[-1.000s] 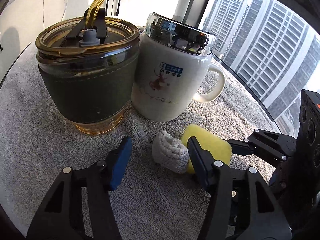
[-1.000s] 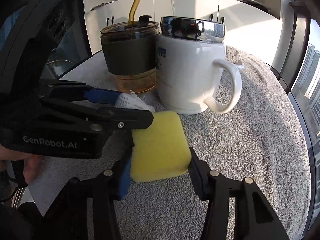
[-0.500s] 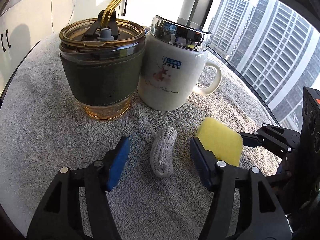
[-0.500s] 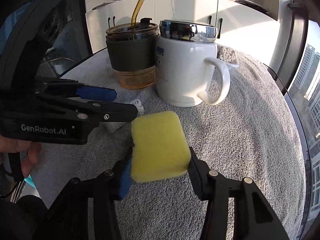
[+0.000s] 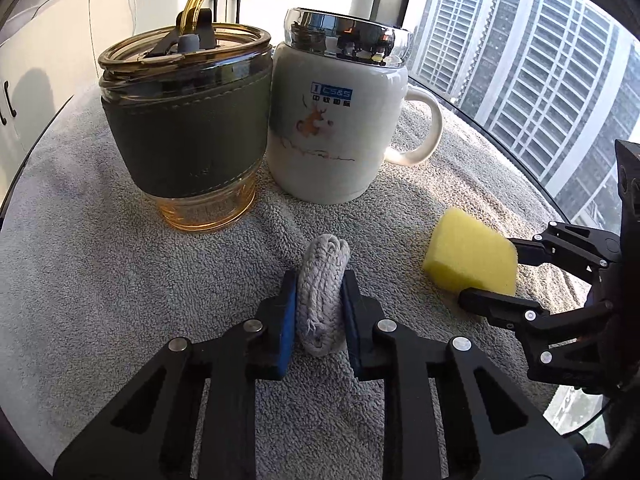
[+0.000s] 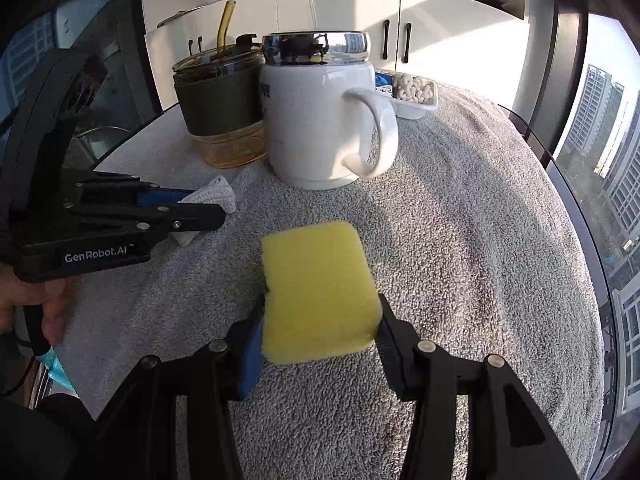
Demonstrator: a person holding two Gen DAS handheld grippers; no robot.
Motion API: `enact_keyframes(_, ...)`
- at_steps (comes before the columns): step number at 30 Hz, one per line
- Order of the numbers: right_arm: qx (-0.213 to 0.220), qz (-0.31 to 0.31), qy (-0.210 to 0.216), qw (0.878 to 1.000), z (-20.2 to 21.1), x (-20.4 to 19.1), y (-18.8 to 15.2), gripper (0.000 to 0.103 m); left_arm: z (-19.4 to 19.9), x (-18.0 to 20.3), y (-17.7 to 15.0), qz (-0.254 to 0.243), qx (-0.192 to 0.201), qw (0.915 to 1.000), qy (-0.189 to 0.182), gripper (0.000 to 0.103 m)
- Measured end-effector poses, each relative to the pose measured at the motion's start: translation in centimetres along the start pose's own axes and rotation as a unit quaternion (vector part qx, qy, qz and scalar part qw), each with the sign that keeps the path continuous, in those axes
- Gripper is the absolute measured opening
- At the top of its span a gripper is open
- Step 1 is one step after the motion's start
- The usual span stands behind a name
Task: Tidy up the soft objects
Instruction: 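Grasp the grey knitted pad with the left tool while the right tool grasps the yellow sponge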
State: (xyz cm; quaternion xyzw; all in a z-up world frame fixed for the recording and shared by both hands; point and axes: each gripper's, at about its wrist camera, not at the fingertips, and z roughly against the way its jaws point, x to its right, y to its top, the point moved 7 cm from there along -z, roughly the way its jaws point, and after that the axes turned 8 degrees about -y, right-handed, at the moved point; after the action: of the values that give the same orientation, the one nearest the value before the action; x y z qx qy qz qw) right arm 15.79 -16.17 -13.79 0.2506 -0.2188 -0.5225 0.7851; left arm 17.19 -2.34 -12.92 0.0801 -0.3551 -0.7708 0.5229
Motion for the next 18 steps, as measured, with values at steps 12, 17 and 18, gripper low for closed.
enact_keyframes(12,0.013,0.001,-0.005,1.0,1.8,0.2,0.9,0.052,2.8,-0.6,1.8,0.007,0.02,0.9985,0.05,0.019)
enact_keyframes(17,0.027,0.003,-0.017,0.999,3.8,1.3,2.5,0.052,5.1,-2.6,3.3,0.013,0.049,0.9965,0.066,0.019)
enact_keyframes(18,0.031,0.004,-0.018,0.999,4.3,1.7,3.1,0.052,5.8,-3.2,3.8,0.013,0.056,0.9958,0.072,0.019)
